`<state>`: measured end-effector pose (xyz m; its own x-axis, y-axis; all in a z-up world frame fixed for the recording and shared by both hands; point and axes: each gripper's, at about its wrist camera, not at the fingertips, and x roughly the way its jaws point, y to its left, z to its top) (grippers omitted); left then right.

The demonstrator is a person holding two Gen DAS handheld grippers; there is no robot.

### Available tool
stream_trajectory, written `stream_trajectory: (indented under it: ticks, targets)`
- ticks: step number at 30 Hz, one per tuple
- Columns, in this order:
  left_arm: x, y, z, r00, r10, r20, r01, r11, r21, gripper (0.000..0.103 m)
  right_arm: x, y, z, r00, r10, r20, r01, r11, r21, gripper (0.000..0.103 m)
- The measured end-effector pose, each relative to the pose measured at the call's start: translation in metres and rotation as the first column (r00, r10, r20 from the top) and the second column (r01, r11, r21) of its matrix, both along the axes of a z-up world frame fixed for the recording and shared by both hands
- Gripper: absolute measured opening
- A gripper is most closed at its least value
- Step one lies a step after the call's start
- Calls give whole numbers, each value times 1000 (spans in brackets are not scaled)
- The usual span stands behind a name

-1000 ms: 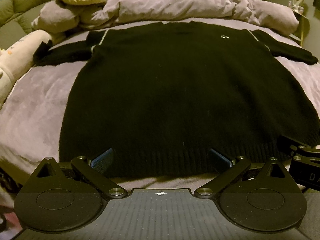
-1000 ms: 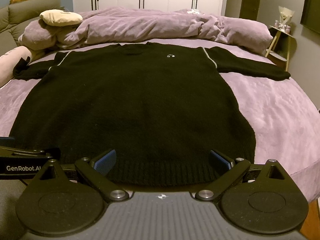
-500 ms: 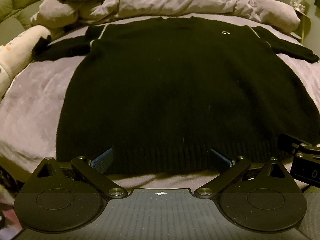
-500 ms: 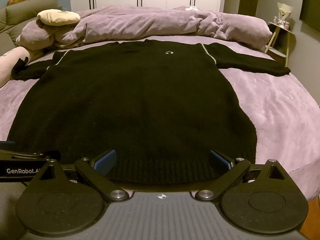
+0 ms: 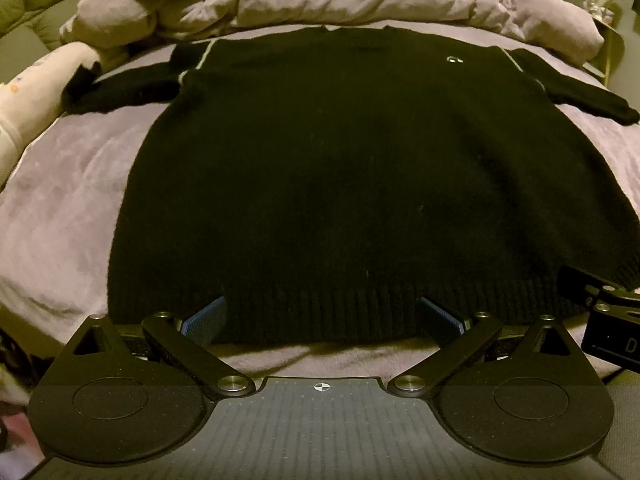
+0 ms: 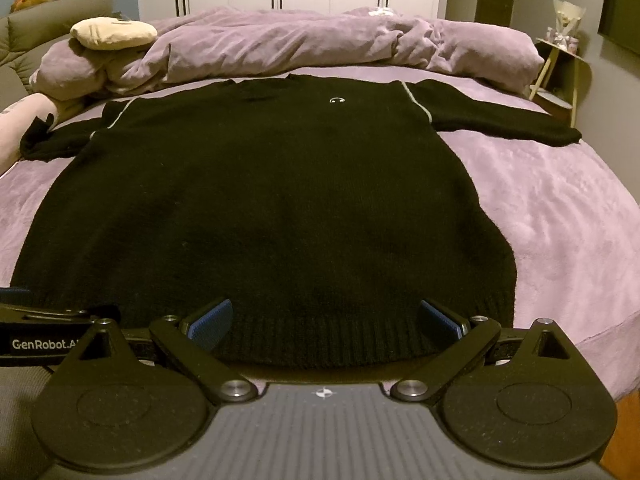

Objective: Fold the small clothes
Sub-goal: 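Move both grippers, open, over the sweater hem toward its body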

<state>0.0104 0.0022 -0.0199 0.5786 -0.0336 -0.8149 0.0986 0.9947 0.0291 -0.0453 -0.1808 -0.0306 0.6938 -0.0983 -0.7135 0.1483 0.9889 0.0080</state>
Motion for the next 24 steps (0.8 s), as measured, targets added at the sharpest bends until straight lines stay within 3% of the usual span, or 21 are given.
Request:
stream_trajectory:
  ticks: [24]
  targets:
    - [8, 0, -7, 1000, 9, -29, -9, 1000, 2, 103, 11, -2, -12, 999, 4, -33, -3, 1000, 15, 99]
